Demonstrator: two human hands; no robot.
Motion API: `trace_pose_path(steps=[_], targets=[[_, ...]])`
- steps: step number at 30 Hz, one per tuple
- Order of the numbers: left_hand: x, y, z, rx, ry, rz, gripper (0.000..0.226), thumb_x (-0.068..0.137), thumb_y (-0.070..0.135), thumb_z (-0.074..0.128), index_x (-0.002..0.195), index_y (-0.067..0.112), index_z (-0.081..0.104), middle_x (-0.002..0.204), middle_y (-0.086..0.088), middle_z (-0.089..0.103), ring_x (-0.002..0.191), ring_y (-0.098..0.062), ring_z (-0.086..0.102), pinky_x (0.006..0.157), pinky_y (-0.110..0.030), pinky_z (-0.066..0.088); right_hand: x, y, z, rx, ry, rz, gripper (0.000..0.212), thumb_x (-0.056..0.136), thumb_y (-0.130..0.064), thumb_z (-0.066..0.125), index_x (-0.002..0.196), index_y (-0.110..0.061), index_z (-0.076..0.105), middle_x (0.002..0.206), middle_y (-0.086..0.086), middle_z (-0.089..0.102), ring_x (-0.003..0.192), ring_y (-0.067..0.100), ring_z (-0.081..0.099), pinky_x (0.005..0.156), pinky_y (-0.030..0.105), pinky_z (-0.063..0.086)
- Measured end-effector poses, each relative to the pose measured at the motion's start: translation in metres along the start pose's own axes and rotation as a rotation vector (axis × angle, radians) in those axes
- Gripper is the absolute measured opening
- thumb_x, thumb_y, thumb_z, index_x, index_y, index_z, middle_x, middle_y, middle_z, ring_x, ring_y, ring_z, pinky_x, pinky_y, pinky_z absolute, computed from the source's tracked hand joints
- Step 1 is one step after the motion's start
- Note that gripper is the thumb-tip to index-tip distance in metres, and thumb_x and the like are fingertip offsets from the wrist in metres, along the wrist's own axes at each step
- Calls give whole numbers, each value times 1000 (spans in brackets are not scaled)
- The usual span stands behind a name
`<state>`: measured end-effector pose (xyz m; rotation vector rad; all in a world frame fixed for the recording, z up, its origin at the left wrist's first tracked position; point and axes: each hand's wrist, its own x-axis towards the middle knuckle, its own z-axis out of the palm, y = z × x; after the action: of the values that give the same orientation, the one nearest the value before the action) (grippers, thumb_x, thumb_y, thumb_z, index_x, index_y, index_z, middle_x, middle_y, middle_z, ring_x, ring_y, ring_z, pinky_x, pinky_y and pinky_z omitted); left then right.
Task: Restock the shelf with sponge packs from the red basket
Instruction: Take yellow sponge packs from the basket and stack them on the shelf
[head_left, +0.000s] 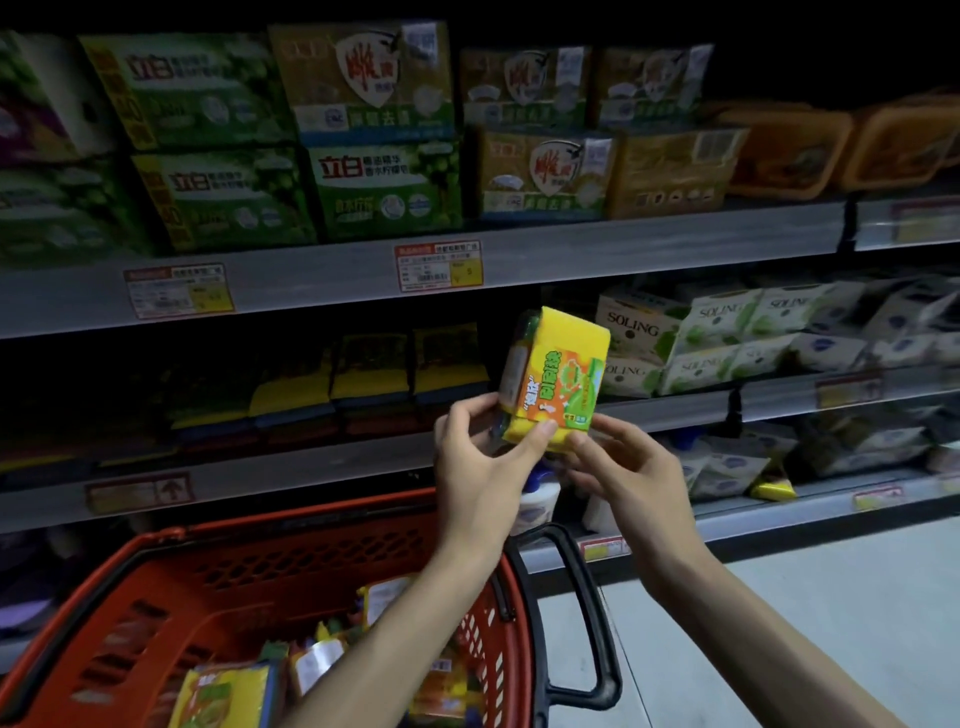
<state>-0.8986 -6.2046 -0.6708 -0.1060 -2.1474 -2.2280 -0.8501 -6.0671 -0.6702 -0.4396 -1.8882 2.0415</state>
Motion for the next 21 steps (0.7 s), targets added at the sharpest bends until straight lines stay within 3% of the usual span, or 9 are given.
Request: trace_pose_path(steps=[5, 10, 13, 15, 18, 21], targets=[[10, -5, 20, -37, 101, 30, 42, 75, 24, 91, 107, 22, 64, 104, 2, 75, 95, -9, 74, 80, -32, 62, 16, 1, -9, -30, 32, -72, 23, 92, -11, 74, 114, -16, 72, 96, -5, 80, 93, 14, 77, 71, 22, 60], [13, -15, 36, 2, 183, 21, 30, 79, 25, 88, 100, 26, 67, 95, 10, 75, 89, -2, 72, 78, -28, 58, 34, 9, -14, -90, 60, -129, 30, 90, -10, 77, 119, -15, 73, 101, -6, 80, 99, 10, 75, 86, 28, 61], [16, -24, 39, 66, 231, 34, 26, 84, 33, 83, 107, 31, 69, 107, 9, 73, 101, -6, 69, 88, -34, 58, 44, 14, -10, -108, 68, -143, 31, 90, -10, 76, 121, -14, 74, 99, -7, 80, 97, 10, 75, 84, 27, 61], [20, -24, 39, 60, 227, 7, 32, 87, 29, 81, 117, 28, 70, 107, 5, 74, 97, -5, 71, 82, -25, 59, 52, 17, -4, -97, 85, -138, 28, 91, -10, 76, 118, -16, 75, 95, -8, 80, 95, 9, 75, 84, 26, 61], [26, -25, 40, -20, 191, -68, 42, 87, 18, 80, 127, 19, 68, 99, 1, 78, 86, 0, 73, 70, -13, 54, 64, 21, 4, -115, 129, -134, 21, 90, -18, 79, 99, -35, 72, 91, -11, 79, 96, 8, 74, 86, 30, 59], [31, -30, 41, -55, 174, -114, 47, 90, 13, 77, 135, 12, 64, 96, 4, 77, 83, 4, 72, 70, -12, 53, 76, 22, 7, -227, 154, -155, 11, 91, -27, 78, 100, -32, 73, 96, -10, 77, 96, 7, 73, 86, 34, 60]])
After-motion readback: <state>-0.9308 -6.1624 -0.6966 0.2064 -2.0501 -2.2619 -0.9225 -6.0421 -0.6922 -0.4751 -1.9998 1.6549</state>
